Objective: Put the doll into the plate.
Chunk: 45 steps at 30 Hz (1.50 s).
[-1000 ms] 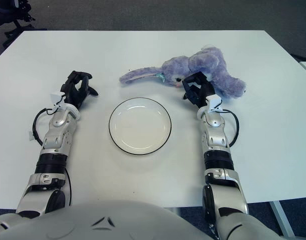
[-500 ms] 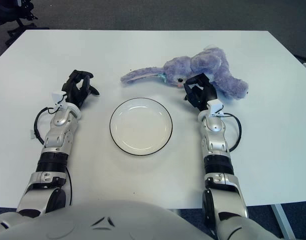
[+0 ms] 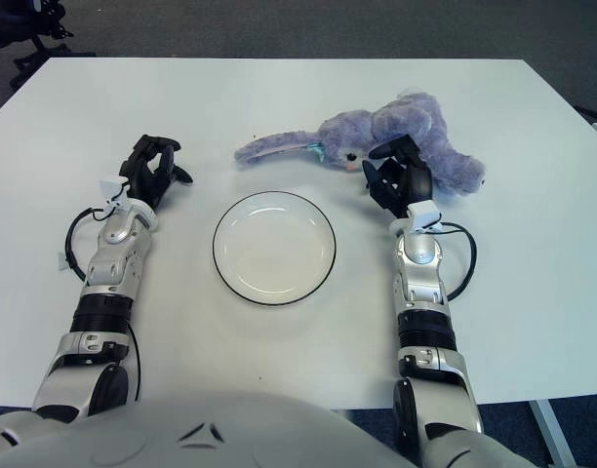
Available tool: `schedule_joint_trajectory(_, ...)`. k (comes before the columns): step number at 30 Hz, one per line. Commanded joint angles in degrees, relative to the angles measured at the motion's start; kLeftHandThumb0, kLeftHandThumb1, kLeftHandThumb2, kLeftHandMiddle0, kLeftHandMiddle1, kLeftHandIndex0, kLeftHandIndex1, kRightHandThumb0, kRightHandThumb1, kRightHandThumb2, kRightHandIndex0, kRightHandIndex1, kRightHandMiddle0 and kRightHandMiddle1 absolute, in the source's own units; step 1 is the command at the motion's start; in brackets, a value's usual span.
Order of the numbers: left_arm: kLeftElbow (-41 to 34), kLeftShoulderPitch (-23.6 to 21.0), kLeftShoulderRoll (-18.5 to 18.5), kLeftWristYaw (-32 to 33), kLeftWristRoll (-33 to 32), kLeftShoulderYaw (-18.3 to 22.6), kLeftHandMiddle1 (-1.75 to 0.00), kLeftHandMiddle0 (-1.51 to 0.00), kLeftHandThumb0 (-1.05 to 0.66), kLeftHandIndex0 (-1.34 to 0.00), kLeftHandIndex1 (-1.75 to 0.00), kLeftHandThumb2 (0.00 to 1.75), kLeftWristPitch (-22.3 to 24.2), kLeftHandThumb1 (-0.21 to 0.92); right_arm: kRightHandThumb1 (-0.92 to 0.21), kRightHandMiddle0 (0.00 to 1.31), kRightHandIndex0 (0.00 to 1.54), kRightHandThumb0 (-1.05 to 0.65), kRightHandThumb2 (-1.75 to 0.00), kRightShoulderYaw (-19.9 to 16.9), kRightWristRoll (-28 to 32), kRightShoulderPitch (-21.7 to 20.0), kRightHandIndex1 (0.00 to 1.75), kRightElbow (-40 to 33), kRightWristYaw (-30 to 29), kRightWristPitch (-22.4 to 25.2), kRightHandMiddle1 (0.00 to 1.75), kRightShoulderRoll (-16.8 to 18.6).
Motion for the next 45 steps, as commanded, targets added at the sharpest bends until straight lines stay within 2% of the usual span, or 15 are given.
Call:
schedule_joint_trajectory(1,5.00,1.02,0.02,-0.66,-0.43,0.78,-1.70,-0.76,-0.35,-0.37,-1.57,0.36,-0.98,0.92,-0.92,0.44,0.66,-0.28,-0.28,-0.75,-2.32,2.93,1.56,-8.07,0.11,1.67,1.47,-1.82)
schedule_joint_trajectory(3,6.58,0.53,0.14,-1.04,-0.61,1.10,-1.70,-0.76,-0.35,-0.37,-1.57,0.36,-2.78,0.92,-0.92,0.47,0.56,-0.12,-0.25,-0.99,-3.43,4.06,1.45,-12.69,0.29,3.34,1.40,-2.90)
schedule_joint_trajectory(6,7.98,0.11,0.13,-1.15,-0.57,1.23,-1.70,-0.76,-0.35,-0.37,-1.57,0.36,-4.35,0.92,-0.92,0.48,0.52,-0.04,-0.22,-1.41,-3.61,4.83,1.38,-15.92,0.70,5.22,1.36,-3.37)
schedule_joint_trajectory(9,8.92,-0.19,0.13,-1.21,-0.52,1.33,-1.70,-0.77,-0.35,-0.37,-1.57,0.36,-5.35,0.92,-0.92,0.47,0.56,-0.02,-0.21,-1.66,-3.57,5.52,1.42,-18.15,0.89,6.83,1.24,-3.57)
schedule_joint_trajectory(13,9.54,-0.39,0.13,-1.30,-0.50,1.40,-1.70,-0.77,-0.35,-0.37,-1.57,0.36,-5.97,0.92,-0.92,0.47,0.58,-0.01,-0.20,-1.68,-3.58,5.79,1.43,-19.13,0.97,7.93,1.20,-3.51)
schedule_joint_trajectory(14,9.99,-0.55,0.14,-1.22,-0.50,1.54,-1.70,-0.77,-0.35,-0.37,-1.57,0.36,-6.48,0.92,-0.92,0.47,0.58,-0.01,-0.20,-2.53,-4.46,6.03,1.43,-20.28,0.51,6.85,1.20,-4.22)
schedule_joint_trajectory(16,10.65,-0.78,0.15,-1.10,-0.50,1.70,-1.70,-0.77,-0.35,-0.37,-1.57,0.36,-7.23,0.92,-0.92,0.40,0.62,-0.01,-0.21,-3.73,-5.52,6.35,1.27,-21.89,-0.07,5.51,1.37,-5.08)
schedule_joint_trajectory(20,11.68,-1.17,0.22,-0.89,-0.43,1.83,-1.70,-0.77,-0.35,-0.37,-1.57,0.36,-8.19,0.92,-0.92,0.36,0.63,0.00,-0.22,-4.99,-7.13,6.65,1.18,-23.53,-1.36,5.53,1.48,-4.88)
schedule_joint_trajectory(28,12.70,-1.58,0.23,-0.81,-0.35,1.95,-1.69,-0.78,-0.35,-0.37,-1.57,0.36,-9.10,0.92,-0.92,0.35,0.63,0.00,-0.22,-5.61,-9.01,6.71,1.23,-24.38,-2.72,5.93,1.43,-4.48)
schedule_joint_trajectory(30,13.62,-1.90,0.15,0.07,0.18,2.18,-1.69,-0.78,-0.35,-0.37,-1.57,0.36,-10.66,0.92,-0.92,0.38,0.60,0.00,-0.22,-6.66,-18.13,7.04,1.30,-27.03,-6.54,7.27,1.38,-5.83)
schedule_joint_trajectory(32,14.30,-2.11,0.08,0.64,0.49,2.34,-1.69,-0.78,-0.35,-0.37,-1.57,0.36,-11.80,0.92,-0.92,0.40,0.58,0.00,-0.22,-7.29,-24.20,6.98,1.36,-28.23,-9.93,7.75,1.33,-6.06)
schedule_joint_trajectory(36,15.22,-2.35,0.01,0.95,0.51,2.48,-1.70,-0.78,-0.35,-0.36,-1.58,0.37,-13.25,0.92,-0.92,0.42,0.56,0.00,-0.22,-7.50,-28.75,6.45,1.39,-27.89,-14.62,7.10,1.29,-5.27)
schedule_joint_trajectory(42,15.97,-2.59,0.04,1.04,0.50,2.49,-1.72,-0.77,-0.35,-0.36,-1.58,0.37,-14.02,0.92,-0.92,0.43,0.57,0.00,-0.21,-6.87,-29.97,6.50,1.39,-27.69,-16.68,7.25,1.28,-5.54)
schedule_joint_trajectory(45,18.72,-3.17,-0.27,1.41,0.12,3.52,-1.73,-0.78,-0.35,-0.36,-1.58,0.37,-18.97,0.92,-0.92,0.45,0.62,0.00,-0.18,-7.06,-38.79,2.53,1.30,-20.10,-26.30,4.86,1.29,-9.63)
